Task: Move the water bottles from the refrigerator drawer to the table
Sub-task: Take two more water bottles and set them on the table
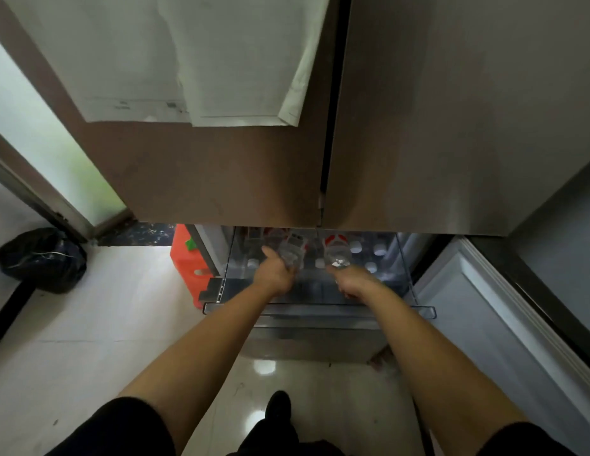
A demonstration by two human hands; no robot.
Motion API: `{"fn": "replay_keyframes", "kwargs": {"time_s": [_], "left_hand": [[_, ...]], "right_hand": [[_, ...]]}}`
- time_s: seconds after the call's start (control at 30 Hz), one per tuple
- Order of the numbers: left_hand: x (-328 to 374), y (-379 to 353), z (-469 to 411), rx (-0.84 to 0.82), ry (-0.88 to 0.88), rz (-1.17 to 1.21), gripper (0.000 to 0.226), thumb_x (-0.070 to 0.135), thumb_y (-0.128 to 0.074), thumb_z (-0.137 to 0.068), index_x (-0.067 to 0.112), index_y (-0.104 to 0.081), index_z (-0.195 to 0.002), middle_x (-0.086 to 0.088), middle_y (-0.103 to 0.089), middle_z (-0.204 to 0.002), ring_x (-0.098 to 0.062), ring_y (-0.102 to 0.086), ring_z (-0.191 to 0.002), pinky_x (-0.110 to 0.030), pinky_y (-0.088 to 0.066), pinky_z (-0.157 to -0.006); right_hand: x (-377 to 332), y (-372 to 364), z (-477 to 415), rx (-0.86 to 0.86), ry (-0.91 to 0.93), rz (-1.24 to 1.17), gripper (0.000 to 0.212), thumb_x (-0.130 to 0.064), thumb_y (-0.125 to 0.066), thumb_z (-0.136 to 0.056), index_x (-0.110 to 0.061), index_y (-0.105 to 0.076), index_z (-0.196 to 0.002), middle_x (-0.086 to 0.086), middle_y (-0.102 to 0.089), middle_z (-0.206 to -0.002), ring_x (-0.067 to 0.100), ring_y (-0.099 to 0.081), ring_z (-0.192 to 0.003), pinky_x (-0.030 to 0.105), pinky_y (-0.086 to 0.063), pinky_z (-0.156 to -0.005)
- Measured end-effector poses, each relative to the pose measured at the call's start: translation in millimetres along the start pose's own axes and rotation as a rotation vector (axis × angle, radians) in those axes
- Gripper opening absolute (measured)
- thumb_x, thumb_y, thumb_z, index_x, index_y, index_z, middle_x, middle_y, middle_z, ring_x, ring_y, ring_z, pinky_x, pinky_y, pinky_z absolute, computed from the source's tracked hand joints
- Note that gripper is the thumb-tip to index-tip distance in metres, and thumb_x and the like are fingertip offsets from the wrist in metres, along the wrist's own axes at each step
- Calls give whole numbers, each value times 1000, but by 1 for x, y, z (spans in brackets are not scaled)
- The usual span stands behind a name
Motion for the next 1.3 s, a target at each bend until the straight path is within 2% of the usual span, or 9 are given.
{"fn": "replay_keyframes", "kwargs": {"time_s": [0.07,0.13,0.27,0.47,0.57,0.8,0.97,1.13,1.3], "left_hand": [[9,7,22,120,-94,-86,77,34,-57,-97,-3,-12,-147,-26,-60,-124,-42,-59,-111,-43,-49,-88],[16,12,45,243,-204,-162,52,33,-54,-98,0,-31,-131,-24,-64,-108,-43,-61,-100,-40,-44,-73],[24,28,93,454,-328,-229,29,35,-49,-101,9,-38,-107,-16,-62,-93,-38,-61,-83,-44,-46,-65],[7,48,164,656,-336,-102,24,37,-50,-101,18,-46,-114,-11,-64,-111,-32,-65,-91,-46,-56,-76],[-5,66,198,783,-339,-99,22,36,-51,-101,20,-49,-117,-6,-64,-112,-24,-62,-88,-31,-44,-70],[-67,126,283,1016,-279,35,24,33,-53,-98,24,-49,-121,-3,-65,-105,-28,-61,-88,-37,-45,-73],[-160,178,373,1168,-200,59,28,27,-57,-98,19,-51,-123,-2,-61,-106,-21,-57,-88,-31,-41,-74],[-298,216,488,1246,-32,17,26,34,-55,-99,22,-50,-122,1,-61,-107,-18,-57,-89,-34,-50,-78],[-425,238,604,1328,152,22,29,27,-55,-99,19,-51,-127,-1,-62,-109,-19,-60,-92,-28,-41,-76]], "right_hand": [[-2,17,15,86,58,165,57,-53,-37,-101,-8,-60,-128,18,-59,-129,34,-57,-116,33,-42,-87],[-3,35,33,184,98,276,56,-47,-33,-103,-8,-56,-135,20,-53,-140,36,-54,-122,35,-44,-92],[-3,62,67,423,211,308,48,-39,-40,-103,0,-66,-113,21,-65,-119,37,-61,-109,35,-47,-80],[-18,44,121,615,540,481,43,-41,-42,-103,-2,-55,-113,22,-68,-107,40,-64,-101,38,-43,-71],[-41,26,157,697,721,541,38,-42,-47,-101,-9,-55,-117,13,-67,-106,35,-65,-97,38,-45,-68],[-106,-22,238,840,1138,299,22,-35,-61,-95,-15,-59,-105,7,-59,-94,25,-57,-84,31,-42,-56],[-154,-110,308,757,1321,234,23,-38,-57,-97,-17,-58,-106,5,-59,-97,24,-56,-85,36,-50,-65],[-183,-246,396,548,1411,155,25,-33,-63,-94,-11,-61,-105,11,-61,-97,31,-58,-87,38,-45,-68],[-201,-397,481,274,1454,168,27,-36,-62,-94,-13,-61,-109,10,-61,-101,31,-57,-94,37,-43,-75]]}}
Point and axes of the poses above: each hand's wrist, its own z-axis away from the middle knuckle, its own y-axis out of the back of the hand, x = y × z, the point moved 4 cm from there along -z, towards the middle knuckle
